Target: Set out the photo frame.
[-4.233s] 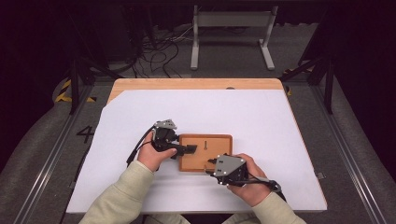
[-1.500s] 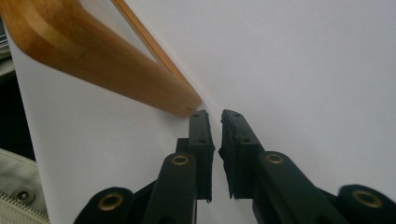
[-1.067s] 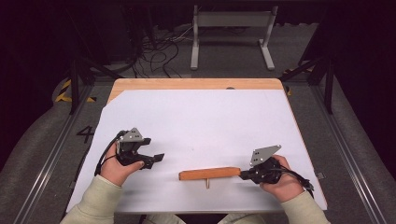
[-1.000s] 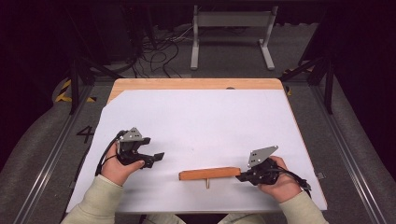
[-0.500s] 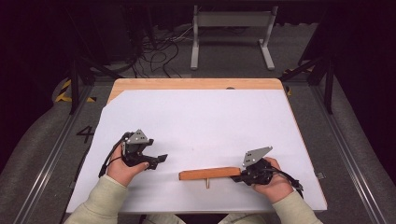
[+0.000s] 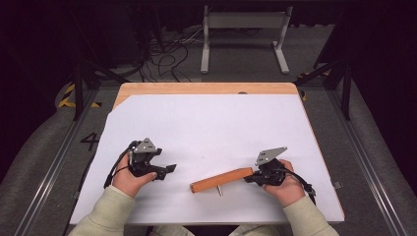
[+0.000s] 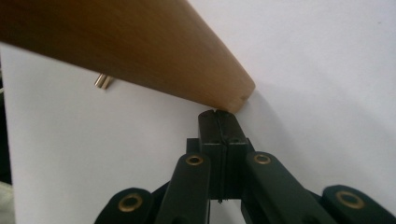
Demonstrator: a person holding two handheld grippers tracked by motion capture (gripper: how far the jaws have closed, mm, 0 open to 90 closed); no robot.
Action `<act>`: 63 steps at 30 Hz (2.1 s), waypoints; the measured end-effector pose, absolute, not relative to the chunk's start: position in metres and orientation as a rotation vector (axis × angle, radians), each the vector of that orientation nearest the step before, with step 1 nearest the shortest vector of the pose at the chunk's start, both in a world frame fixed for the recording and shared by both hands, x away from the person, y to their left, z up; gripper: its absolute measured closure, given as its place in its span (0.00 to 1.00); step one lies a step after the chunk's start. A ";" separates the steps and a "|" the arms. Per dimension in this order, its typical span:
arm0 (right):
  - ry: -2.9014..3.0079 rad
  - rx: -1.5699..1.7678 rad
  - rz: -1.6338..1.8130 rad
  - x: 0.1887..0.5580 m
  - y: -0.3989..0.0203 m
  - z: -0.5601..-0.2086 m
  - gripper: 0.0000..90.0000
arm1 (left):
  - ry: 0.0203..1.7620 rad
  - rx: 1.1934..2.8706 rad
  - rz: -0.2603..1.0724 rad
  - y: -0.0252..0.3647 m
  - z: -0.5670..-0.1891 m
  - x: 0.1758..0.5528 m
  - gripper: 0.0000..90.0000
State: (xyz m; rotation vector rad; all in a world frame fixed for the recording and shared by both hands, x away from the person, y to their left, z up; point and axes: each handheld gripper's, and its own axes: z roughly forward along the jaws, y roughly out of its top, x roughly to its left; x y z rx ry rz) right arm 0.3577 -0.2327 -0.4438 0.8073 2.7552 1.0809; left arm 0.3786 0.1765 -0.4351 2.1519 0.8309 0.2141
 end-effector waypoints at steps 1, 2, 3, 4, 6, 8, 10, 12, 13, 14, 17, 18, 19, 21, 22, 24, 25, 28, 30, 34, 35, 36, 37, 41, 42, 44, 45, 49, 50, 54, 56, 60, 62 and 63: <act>2.749 0.816 1.087 0.360 -0.233 -0.444 1.00 | 0.835 2.156 0.214 0.177 -0.436 0.378 0.23; 2.749 0.816 1.087 0.360 -0.233 -0.444 1.00 | 0.835 2.156 0.214 0.177 -0.436 0.378 0.24; 2.741 0.827 1.093 0.364 -0.231 -0.443 1.00 | 0.837 2.159 0.204 0.177 -0.437 0.377 0.25; 2.741 0.827 1.093 0.364 -0.231 -0.443 1.00 | 0.843 2.157 0.199 0.177 -0.437 0.376 0.25; 2.733 0.835 1.107 0.367 -0.229 -0.443 1.00 | 0.843 2.163 0.197 0.178 -0.439 0.376 0.26; 2.731 0.832 1.118 0.372 -0.226 -0.442 1.00 | 0.845 2.174 0.179 0.180 -0.439 0.374 0.30; 2.727 0.834 1.121 0.377 -0.222 -0.442 1.00 | 0.816 2.202 0.191 0.180 -0.440 0.372 0.36; 2.721 0.837 1.123 0.382 -0.219 -0.442 1.00 | 0.797 2.226 0.177 0.180 -0.441 0.371 0.43; 2.721 0.837 1.123 0.382 -0.219 -0.442 1.00 | 0.797 2.226 0.177 0.180 -0.441 0.371 0.46; 2.717 0.842 1.125 0.386 -0.216 -0.443 1.00 | 0.776 2.239 0.162 0.180 -0.441 0.370 0.50; 2.709 0.851 1.126 0.391 -0.212 -0.442 1.00 | 0.767 2.249 0.148 0.180 -0.442 0.369 0.57; 2.709 0.851 1.126 0.391 -0.212 -0.442 1.00 | 0.759 2.256 0.149 0.180 -0.442 0.369 0.57; 2.708 0.852 1.127 0.393 -0.210 -0.442 1.00 | 0.753 2.265 0.131 0.180 -0.443 0.368 0.60; 2.698 0.854 1.136 0.397 -0.206 -0.442 1.00 | 0.740 2.274 0.134 0.180 -0.443 0.368 0.64; 2.692 0.851 1.142 0.398 -0.205 -0.442 1.00 | 0.739 2.277 0.135 0.180 -0.443 0.368 0.65; 2.681 0.856 1.149 0.401 -0.202 -0.442 1.00 | 0.736 2.282 0.119 0.179 -0.443 0.367 0.68; 2.675 0.852 1.153 0.402 -0.201 -0.442 1.00 | 0.735 2.283 0.118 0.179 -0.443 0.367 0.71; 2.672 0.848 1.164 0.403 -0.200 -0.442 1.00 | 0.719 2.287 0.089 0.178 -0.444 0.366 0.77; 2.659 0.856 1.170 0.401 -0.205 -0.440 1.00 | 0.703 2.293 0.065 0.176 -0.444 0.365 0.85; 2.633 0.876 1.172 0.396 -0.219 -0.434 1.00 | 0.675 2.307 0.025 0.171 -0.444 0.363 0.94; 2.631 0.877 1.166 0.394 -0.223 -0.434 1.00 | 0.675 2.307 0.025 0.171 -0.444 0.363 0.95; 2.626 0.884 1.159 0.392 -0.226 -0.433 1.00 | 0.670 2.306 0.013 0.168 -0.445 0.362 0.97; 2.626 0.884 1.159 0.392 -0.226 -0.433 1.00 | 0.670 2.306 0.013 0.168 -0.445 0.362 0.98; 2.610 0.907 1.133 0.385 -0.241 -0.431 1.00 | 0.624 2.327 -0.032 0.161 -0.445 0.361 0.99; 2.600 0.911 1.129 0.383 -0.245 -0.429 1.00 | 0.620 2.324 -0.041 0.160 -0.446 0.360 1.00; 2.590 0.909 1.126 0.380 -0.248 -0.426 1.00 | 0.589 2.343 -0.063 0.153 -0.447 0.358 1.00; 2.586 0.909 1.128 0.378 -0.249 -0.424 1.00 | 0.575 2.353 -0.071 0.150 -0.448 0.357 1.00; 2.581 0.910 1.132 0.375 -0.252 -0.422 1.00 | 0.548 2.381 -0.084 0.143 -0.450 0.357 1.00; 2.580 0.913 1.132 0.374 -0.252 -0.422 1.00 | 0.544 2.387 -0.092 0.141 -0.451 0.357 1.00; 2.575 0.911 1.133 0.370 -0.255 -0.420 1.00 | 0.513 2.406 -0.109 0.132 -0.453 0.355 1.00; 2.573 0.912 1.135 0.369 -0.256 -0.419 1.00 | 0.493 2.410 -0.114 0.128 -0.453 0.355 1.00; 2.567 0.916 1.137 0.367 -0.258 -0.418 1.00 | 0.474 2.422 -0.120 0.122 -0.453 0.354 1.00; 2.564 0.916 1.138 0.366 -0.259 -0.417 1.00 | 0.458 2.424 -0.127 0.120 -0.453 0.354 1.00; 2.563 0.916 1.140 0.366 -0.259 -0.417 1.00 | 0.445 2.425 -0.133 0.119 -0.453 0.354 1.00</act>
